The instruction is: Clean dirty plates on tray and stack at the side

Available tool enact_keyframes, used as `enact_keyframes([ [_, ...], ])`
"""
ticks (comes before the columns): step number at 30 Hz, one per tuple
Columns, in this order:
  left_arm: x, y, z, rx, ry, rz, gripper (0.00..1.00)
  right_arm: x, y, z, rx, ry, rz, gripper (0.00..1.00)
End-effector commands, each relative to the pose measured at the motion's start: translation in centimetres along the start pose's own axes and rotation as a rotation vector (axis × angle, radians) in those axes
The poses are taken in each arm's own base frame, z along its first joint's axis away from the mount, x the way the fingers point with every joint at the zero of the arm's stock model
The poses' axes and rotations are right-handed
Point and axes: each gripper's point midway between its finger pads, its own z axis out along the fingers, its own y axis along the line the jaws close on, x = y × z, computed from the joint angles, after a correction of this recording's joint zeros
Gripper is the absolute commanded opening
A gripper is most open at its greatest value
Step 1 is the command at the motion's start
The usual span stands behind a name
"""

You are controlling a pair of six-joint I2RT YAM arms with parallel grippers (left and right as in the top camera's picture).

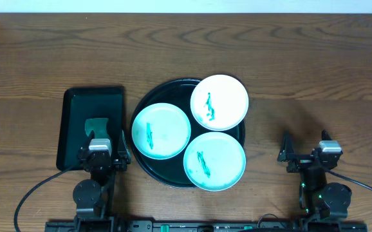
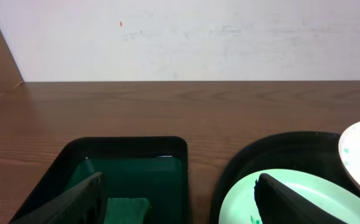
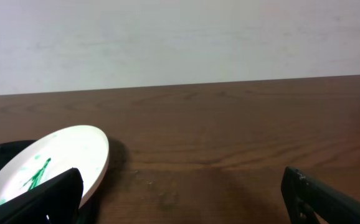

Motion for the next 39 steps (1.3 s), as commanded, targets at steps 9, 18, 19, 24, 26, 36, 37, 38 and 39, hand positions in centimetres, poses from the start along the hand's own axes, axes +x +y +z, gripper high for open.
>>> enact_keyframes([
  [9,1.4,0.1,0.0,-0.008,0.049,0.015,0.76,0.0,-0.1,0.0,0.004,-0.003,0.006,0.99],
  [18,1.2,0.1,0.0,-0.008,0.039,0.015,0.76,-0.4,-0.2,0.0,0.008,-0.016,-0.007,0.99],
  [19,1.1,0.1,0.0,-0.008,0.036,0.015,0.76,-0.6,-0.3,0.0,0.012,-0.027,-0.007,0.99],
  [24,0.1,0.1,0.0,-0.009,-0.006,0.014,0.76,-1.0,-0.7,-0.1,0.039,-0.045,-0.018,0.99],
  [26,0.0,0.1,0.0,-0.009,-0.009,0.014,0.76,-1.0,-0.7,-0.1,0.039,-0.045,-0.034,0.99],
  [36,-1.2,0.1,-0.2,-0.009,-0.031,0.013,0.76,-1.7,0.0,-0.2,0.001,-0.061,-0.056,0.99],
  [37,-1.5,0.1,-0.2,-0.010,-0.036,0.014,0.76,-1.8,0.1,-0.2,-0.005,-0.063,-0.057,0.99],
  [38,-1.8,0.1,-0.3,-0.010,-0.039,0.014,0.76,-1.9,0.2,-0.2,-0.008,-0.065,-0.056,0.99],
  [39,-1.9,0.1,-0.3,-0.010,-0.041,0.014,0.76,-2.0,0.2,-0.2,-0.008,-0.066,-0.057,0.99],
])
